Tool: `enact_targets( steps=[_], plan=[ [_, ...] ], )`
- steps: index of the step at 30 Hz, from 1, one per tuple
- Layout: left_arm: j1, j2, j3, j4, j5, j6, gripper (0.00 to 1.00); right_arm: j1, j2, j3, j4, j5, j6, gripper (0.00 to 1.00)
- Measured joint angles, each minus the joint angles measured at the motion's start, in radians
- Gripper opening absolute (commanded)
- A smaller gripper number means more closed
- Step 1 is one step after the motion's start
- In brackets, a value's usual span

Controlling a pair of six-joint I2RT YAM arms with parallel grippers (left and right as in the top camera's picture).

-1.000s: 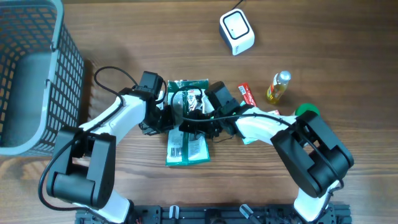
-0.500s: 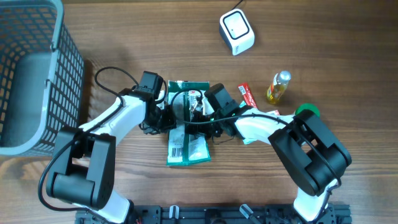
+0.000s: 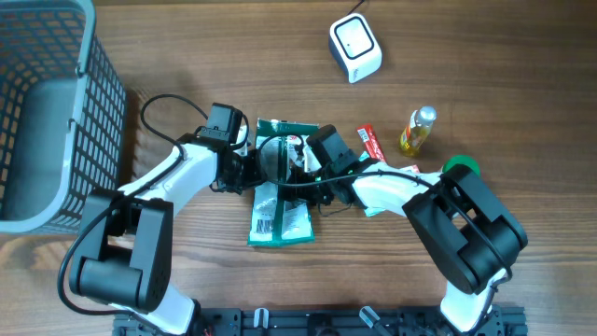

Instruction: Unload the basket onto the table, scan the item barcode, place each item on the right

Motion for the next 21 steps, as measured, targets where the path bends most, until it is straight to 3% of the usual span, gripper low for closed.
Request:
enact_targets(
  steps=[9, 13, 18, 19, 21],
  plan=[
    [0.003, -0.005, 0.016, -0.028, 0.002, 0.040, 0.32, 0.000, 0.000, 0.000, 0.000, 0.000, 0.000, 0.04],
    [0.032, -0.029, 0.021, -0.057, -0.073, 0.048, 0.37, 0.000, 0.000, 0.000, 0.001, 0.000, 0.000, 0.04],
    [0.081, -0.120, 0.029, -0.050, -0.218, 0.061, 0.69, 0.000, 0.000, 0.000, 0.001, 0.000, 0.000, 0.04],
    [0.089, -0.135, 0.033, -0.050, -0.243, 0.065, 0.94, 0.000, 0.000, 0.000, 0.001, 0.000, 0.000, 0.04],
    [0.106, -0.158, 0.040, -0.047, -0.303, 0.071, 1.00, 0.000, 0.000, 0.000, 0.001, 0.000, 0.000, 0.04]
  ],
)
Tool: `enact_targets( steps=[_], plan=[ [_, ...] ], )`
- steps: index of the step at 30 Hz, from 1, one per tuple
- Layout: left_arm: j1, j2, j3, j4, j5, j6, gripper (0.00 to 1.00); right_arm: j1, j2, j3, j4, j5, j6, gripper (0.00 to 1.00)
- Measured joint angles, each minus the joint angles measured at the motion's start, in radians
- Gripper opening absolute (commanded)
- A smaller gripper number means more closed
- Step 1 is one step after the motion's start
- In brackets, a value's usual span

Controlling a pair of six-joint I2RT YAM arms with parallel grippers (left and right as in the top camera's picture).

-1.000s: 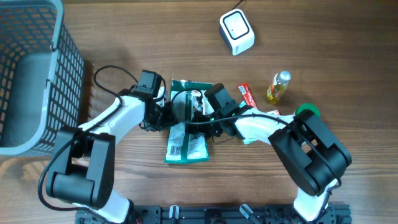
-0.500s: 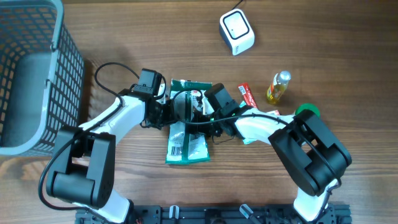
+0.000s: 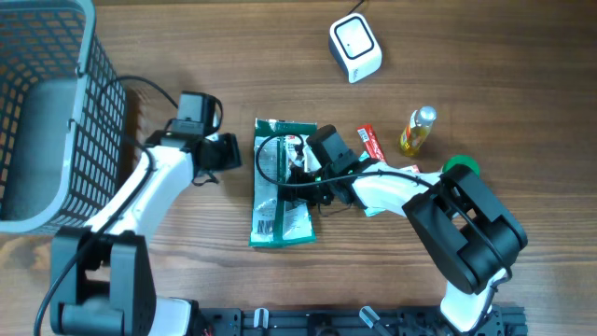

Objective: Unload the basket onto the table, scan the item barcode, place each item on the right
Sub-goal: 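Release the gloves pack with the left gripper and withdraw it left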

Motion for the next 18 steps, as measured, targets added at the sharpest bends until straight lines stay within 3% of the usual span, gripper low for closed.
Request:
enact_targets(
  steps=[6, 18],
  plan=[
    [0.029, -0.004, 0.004, -0.002, -0.095, -0.004, 1.00, 0.000, 0.000, 0.000, 0.001, 0.000, 0.000, 0.04],
    [0.029, -0.004, 0.004, -0.003, -0.118, -0.004, 1.00, 0.000, 0.000, 0.000, 0.002, 0.000, 0.000, 0.04]
  ],
)
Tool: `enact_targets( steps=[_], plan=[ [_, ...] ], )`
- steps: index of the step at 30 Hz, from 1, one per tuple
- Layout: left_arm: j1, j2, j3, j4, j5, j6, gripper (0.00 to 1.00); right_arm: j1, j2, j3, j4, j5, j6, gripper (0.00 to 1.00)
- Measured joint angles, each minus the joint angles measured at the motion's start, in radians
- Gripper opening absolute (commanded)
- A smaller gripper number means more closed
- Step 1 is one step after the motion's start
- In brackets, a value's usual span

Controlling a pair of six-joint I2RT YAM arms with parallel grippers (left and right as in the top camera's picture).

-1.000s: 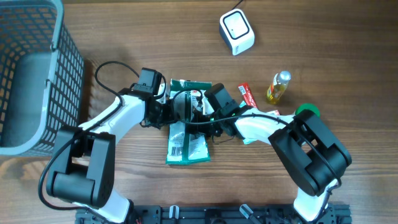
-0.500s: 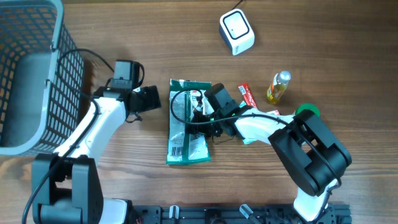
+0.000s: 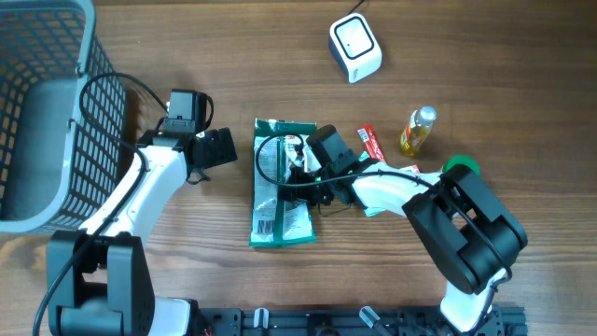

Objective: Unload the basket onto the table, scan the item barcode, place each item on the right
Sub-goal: 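Release the gloves pack with the left gripper and withdraw it left, then lift the gloves pack with the right gripper toward the scanner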

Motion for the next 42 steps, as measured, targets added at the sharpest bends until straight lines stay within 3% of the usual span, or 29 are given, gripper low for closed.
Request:
enact_targets(
  steps=[23, 26, 31, 37, 42],
  plan=[
    [0.000, 0.000, 0.000, 0.000, 0.000, 0.000, 1.00, 0.001, 0.001, -0.002, 0.005, -0.009, -0.030, 0.04],
    [0.000, 0.000, 0.000, 0.000, 0.000, 0.000, 1.00, 0.002, 0.000, 0.035, -0.109, -0.026, -0.095, 0.04],
    [0.000, 0.000, 0.000, 0.000, 0.000, 0.000, 1.00, 0.008, -0.024, 0.171, -0.465, 0.031, -0.241, 0.04],
    [0.000, 0.000, 0.000, 0.000, 0.000, 0.000, 1.00, 0.011, -0.118, 0.449, -0.801, 0.251, -0.450, 0.04],
    [0.000, 0.000, 0.000, 0.000, 0.000, 0.000, 1.00, 0.011, -0.158, 0.635, -0.933, 0.444, -0.653, 0.04]
  ],
)
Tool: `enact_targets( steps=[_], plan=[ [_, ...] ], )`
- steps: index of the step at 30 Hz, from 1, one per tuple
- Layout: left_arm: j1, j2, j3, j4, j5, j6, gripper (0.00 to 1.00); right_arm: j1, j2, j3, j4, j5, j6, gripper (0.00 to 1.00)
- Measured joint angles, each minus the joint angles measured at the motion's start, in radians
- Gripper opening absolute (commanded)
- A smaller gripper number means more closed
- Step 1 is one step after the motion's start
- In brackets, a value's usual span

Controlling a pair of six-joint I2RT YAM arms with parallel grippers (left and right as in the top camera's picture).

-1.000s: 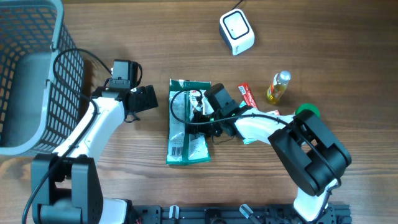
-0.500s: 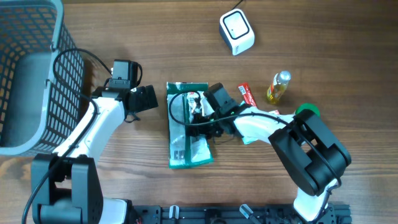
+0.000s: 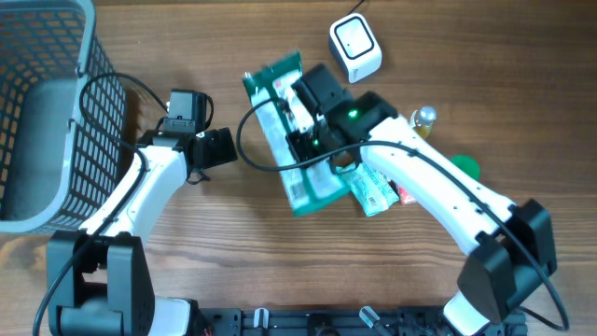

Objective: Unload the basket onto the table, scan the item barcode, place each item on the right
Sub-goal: 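Lift the gloves pack with the right gripper toward the scanner, then hold the gloves pack up beside the white scanner with the right gripper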

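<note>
The item, a green and white packet, hangs tilted above the table with its top end pointing up-left. My right gripper is shut on the packet's middle, just below and left of the white barcode scanner at the back of the table. The packet's printed face looks up at the overhead camera. My left gripper rests apart from it at the left, open and holding nothing.
A grey wire basket fills the far left. A yellow bottle, a green round thing, a red packet and a pale green packet lie under and beside my right arm.
My right gripper has lifted the green packet off the table and moved it up toward the scanner, turning it askew. The left arm has not moved.
Both grippers were first at the green packet lying flat on the table, the left at its left edge. The left gripper then stood clear of it, farther left, while the right stayed on it. Now the right holds the packet raised near the scanner.
</note>
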Motion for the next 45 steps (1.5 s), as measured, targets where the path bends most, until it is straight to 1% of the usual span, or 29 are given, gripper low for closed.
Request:
enact_targets(
  steps=[4, 10, 16, 18, 21, 25, 27, 33, 38, 45],
  plan=[
    [0.000, 0.000, 0.000, 0.000, 0.000, 0.000, 1.00, 0.000, -0.002, 0.076, -0.014, 0.139, -0.135, 0.04],
    [0.000, 0.000, 0.000, 0.000, 0.000, 0.000, 1.00, 0.000, -0.002, 0.141, 0.039, 0.333, -0.317, 0.04],
    [0.000, 0.000, 0.000, 0.000, 0.000, 0.000, 1.00, -0.002, -0.002, 0.172, 0.225, 0.530, -0.537, 0.04],
    [0.000, 0.000, 0.000, 0.000, 0.000, 0.000, 1.00, -0.008, -0.002, 0.176, 0.279, 0.566, -0.629, 0.04],
    [0.000, 0.000, 0.000, 0.000, 0.000, 0.000, 1.00, -0.027, 0.004, 0.177, 0.331, 0.592, -0.724, 0.04],
    [0.000, 0.000, 0.000, 0.000, 0.000, 0.000, 1.00, -0.076, 0.048, 0.183, 0.447, 0.612, -0.833, 0.04],
    [0.000, 0.000, 0.000, 0.000, 0.000, 0.000, 1.00, -0.099, 0.080, 0.184, 0.512, 0.615, -0.869, 0.04],
    [0.000, 0.000, 0.000, 0.001, 0.000, 0.000, 1.00, -0.161, 0.226, 0.185, 0.787, 0.617, -0.967, 0.04],
    [0.000, 0.000, 0.000, 0.000, 0.000, 0.000, 1.00, -0.182, 0.327, 0.184, 0.975, 0.626, -1.001, 0.04],
    [0.000, 0.000, 0.000, 0.000, 0.000, 0.000, 1.00, -0.193, 0.401, 0.185, 1.154, 0.642, -1.023, 0.04]
  ],
)
